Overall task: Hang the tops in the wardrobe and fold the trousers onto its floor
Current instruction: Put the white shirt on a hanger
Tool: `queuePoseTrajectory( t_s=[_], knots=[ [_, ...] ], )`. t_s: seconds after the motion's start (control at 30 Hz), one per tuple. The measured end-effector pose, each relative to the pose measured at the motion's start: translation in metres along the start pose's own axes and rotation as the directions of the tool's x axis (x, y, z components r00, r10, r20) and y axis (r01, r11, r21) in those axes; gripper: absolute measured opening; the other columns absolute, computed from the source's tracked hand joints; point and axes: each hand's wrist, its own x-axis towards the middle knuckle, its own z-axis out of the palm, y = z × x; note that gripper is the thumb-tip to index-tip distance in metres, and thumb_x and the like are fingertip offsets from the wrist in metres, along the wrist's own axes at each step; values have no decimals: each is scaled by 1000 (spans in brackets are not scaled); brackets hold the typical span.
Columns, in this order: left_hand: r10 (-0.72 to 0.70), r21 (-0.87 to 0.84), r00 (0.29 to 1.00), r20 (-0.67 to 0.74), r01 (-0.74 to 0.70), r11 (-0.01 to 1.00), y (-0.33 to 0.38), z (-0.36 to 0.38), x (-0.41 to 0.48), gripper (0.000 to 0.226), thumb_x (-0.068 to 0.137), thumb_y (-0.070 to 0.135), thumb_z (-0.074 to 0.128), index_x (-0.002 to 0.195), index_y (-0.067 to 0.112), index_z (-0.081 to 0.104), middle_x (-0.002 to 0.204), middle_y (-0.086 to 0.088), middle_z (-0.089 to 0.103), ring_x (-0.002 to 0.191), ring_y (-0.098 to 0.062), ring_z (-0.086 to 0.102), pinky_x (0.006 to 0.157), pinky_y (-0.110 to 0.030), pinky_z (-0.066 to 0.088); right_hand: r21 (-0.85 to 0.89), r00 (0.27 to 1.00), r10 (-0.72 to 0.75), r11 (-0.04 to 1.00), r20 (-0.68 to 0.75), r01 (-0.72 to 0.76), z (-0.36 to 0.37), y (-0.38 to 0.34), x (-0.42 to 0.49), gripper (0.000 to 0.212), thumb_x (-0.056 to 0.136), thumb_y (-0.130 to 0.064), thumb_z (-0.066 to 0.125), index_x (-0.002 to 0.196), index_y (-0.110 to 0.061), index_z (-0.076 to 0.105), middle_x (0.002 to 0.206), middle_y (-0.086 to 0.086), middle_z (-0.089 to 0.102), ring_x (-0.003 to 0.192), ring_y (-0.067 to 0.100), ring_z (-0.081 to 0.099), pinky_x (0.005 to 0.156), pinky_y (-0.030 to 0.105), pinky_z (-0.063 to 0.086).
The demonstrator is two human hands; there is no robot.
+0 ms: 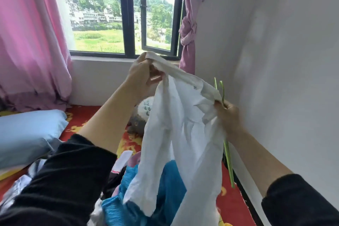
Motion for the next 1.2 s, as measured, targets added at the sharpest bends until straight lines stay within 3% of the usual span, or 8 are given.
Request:
queuePoseTrajectory(
  t_s=[0.3, 0.43, 0.6, 0.73, 0.83, 0.93, 1.1, 1.2],
  knots=[
    [-225, 513, 940, -255, 329, 793, -62, -67, -9, 28, 99, 25, 51, 98, 0, 64, 89, -14, 58, 80, -25, 55, 73, -37, 47, 24, 989, 145, 989, -39, -144, -3, 39, 13, 13, 82, -22, 68, 80, -10, 63, 71, 6, 54, 66, 15, 50, 58, 29, 40],
    [-119, 674, 988, -95, 152, 723, -73, -73, -17, 45, 96, 38, 53, 98, -5, 68, 81, -13, 59, 73, -22, 53, 69, -36, 46, 71, 974, 213, 975, -70, -208, -9, 50, 20, 14, 80, -21, 68, 72, -11, 62, 68, 5, 53, 65, 16, 49, 59, 30, 40],
    [-573, 846, 809, 132, 209, 491, -66, -77, -31, 50, 64, 47, 83, 93, 7, 72, 82, -7, 70, 72, -20, 64, 71, -35, 53, 46, 971, 178, 984, -160, -172, -11, 50, 33, 26, 81, -25, 68, 59, -18, 54, 66, 1, 46, 67, 14, 42, 53, 27, 35],
    [-56, 986, 987, -152, 155, 65, -76, -82, -19, 13, 73, 19, 68, 69, 7, 63, 69, -8, 61, 69, -28, 60, 59, -28, 43, 40, 982, 119, 993, -144, -114, -7, 50, 35, 13, 79, -24, 68, 73, -15, 61, 67, 0, 44, 64, 13, 40, 54, 28, 34],
    [310, 897, 901, -302, 158, 412, -93, -88, -19, 12, 83, 18, 56, 77, 8, 59, 75, -10, 59, 73, -32, 55, 61, -32, 39, 38, 987, 116, 993, -111, -112, -1, 53, 34, 13, 76, -28, 68, 76, -16, 63, 68, 1, 45, 65, 14, 40, 58, 32, 35],
    [-51, 215, 842, -537, 195, 957, -115, -78, -31, 13, 86, 9, 51, 95, 8, 61, 81, -11, 61, 74, -28, 58, 55, -30, 49, 65, 988, 126, 991, -85, -121, 5, 54, 34, 16, 74, -29, 68, 72, -16, 60, 68, 2, 46, 65, 15, 41, 58, 33, 35],
    [-137, -51, 973, -186, 130, 990, -50, -67, -15, 22, 92, 31, 58, 100, 12, 65, 85, -7, 66, 76, -22, 63, 62, -29, 52, 20, 996, 58, 998, -73, -56, 4, 37, 47, 33, 75, -33, 65, 51, -21, 47, 54, -8, 40, 52, 10, 35, 48, 24, 31],
    [-127, 297, 991, -40, 133, 946, 14, -75, -1, 21, 78, 38, 73, 88, 19, 75, 89, -6, 72, 73, -18, 69, 69, -31, 56, 143, 995, 60, 989, -85, -47, 0, 23, 59, 35, 71, -39, 66, 47, -23, 45, 45, -11, 38, 42, 8, 32, 40, 16, 24]
  ],
)
